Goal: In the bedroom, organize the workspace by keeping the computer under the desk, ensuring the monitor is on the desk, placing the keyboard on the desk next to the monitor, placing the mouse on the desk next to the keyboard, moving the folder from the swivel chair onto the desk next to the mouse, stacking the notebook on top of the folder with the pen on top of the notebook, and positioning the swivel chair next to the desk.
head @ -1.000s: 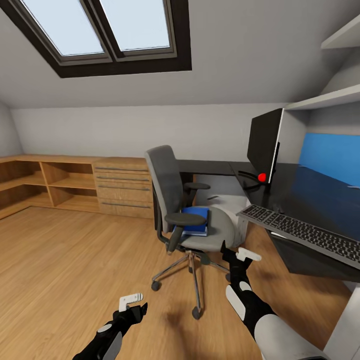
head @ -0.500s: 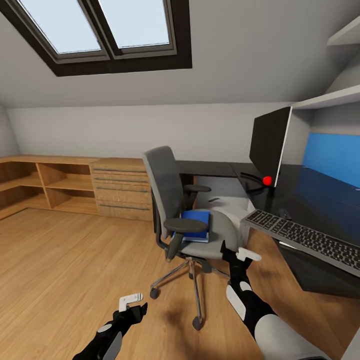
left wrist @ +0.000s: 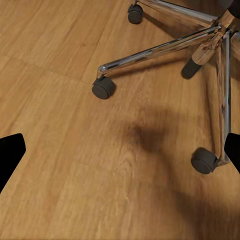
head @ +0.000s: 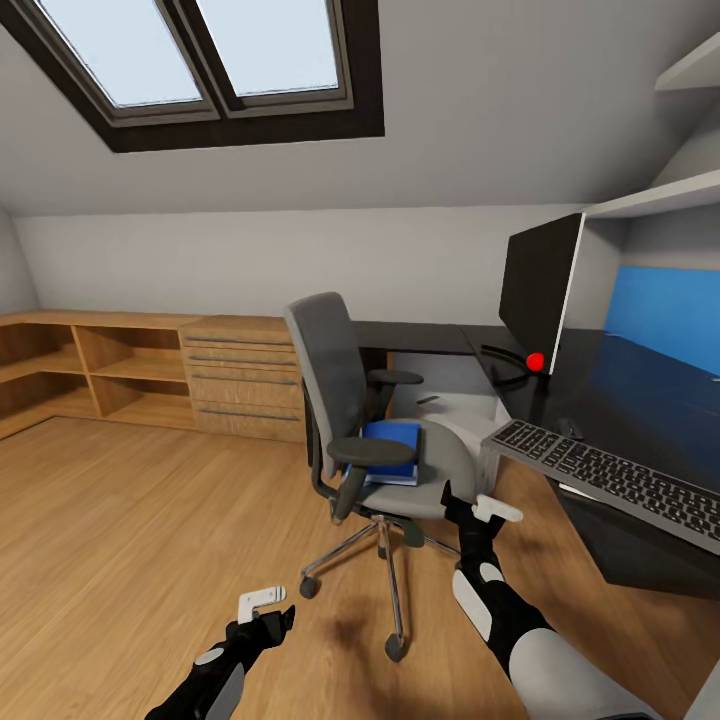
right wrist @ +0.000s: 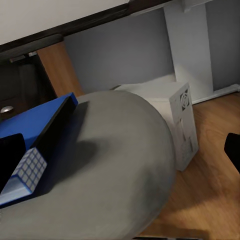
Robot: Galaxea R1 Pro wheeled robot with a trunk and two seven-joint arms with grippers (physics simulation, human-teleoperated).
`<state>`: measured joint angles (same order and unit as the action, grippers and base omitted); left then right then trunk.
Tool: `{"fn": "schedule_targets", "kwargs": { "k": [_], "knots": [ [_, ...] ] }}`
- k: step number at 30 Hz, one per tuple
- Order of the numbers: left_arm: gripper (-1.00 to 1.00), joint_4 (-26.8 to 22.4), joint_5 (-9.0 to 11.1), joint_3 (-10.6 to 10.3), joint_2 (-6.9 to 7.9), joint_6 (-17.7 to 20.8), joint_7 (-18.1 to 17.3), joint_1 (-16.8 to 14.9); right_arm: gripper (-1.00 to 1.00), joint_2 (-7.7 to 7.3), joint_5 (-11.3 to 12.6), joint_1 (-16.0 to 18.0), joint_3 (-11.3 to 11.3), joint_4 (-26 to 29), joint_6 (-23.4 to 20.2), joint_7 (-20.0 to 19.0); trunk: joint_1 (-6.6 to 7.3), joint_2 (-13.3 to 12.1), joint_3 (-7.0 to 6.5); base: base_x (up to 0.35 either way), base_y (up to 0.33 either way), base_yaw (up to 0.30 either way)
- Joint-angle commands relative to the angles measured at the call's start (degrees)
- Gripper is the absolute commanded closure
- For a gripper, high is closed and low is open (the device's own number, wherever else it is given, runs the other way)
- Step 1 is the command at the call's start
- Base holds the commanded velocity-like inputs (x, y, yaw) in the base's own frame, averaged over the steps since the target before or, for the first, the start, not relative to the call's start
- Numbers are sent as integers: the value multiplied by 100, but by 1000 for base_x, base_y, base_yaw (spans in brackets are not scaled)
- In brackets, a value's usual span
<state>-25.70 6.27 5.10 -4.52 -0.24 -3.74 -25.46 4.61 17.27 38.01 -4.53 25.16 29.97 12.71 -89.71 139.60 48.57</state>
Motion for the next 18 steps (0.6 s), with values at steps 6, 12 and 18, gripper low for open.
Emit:
{"fn": "schedule_targets", "kwargs": {
  "k": [6, 12, 18],
  "knots": [
    [-100, 3, 49, 35, -5, -2, -39, -3, -100, -11, 26, 4, -48, -5, 97, 50, 1, 3, 6, 1, 0, 0],
    [-100, 10, 54, 35, -4, -2, -39, -3, -100, -9, 24, -4, -46, -34, 102, 50, 1, 3, 6, 138, 0, 0],
    [-100, 12, 62, 43, 2, -2, -39, -3, -100, -95, 134, -4, -25, -70, 68, 56, 1, 3, 6, 27, 0, 0]
  ]
}}
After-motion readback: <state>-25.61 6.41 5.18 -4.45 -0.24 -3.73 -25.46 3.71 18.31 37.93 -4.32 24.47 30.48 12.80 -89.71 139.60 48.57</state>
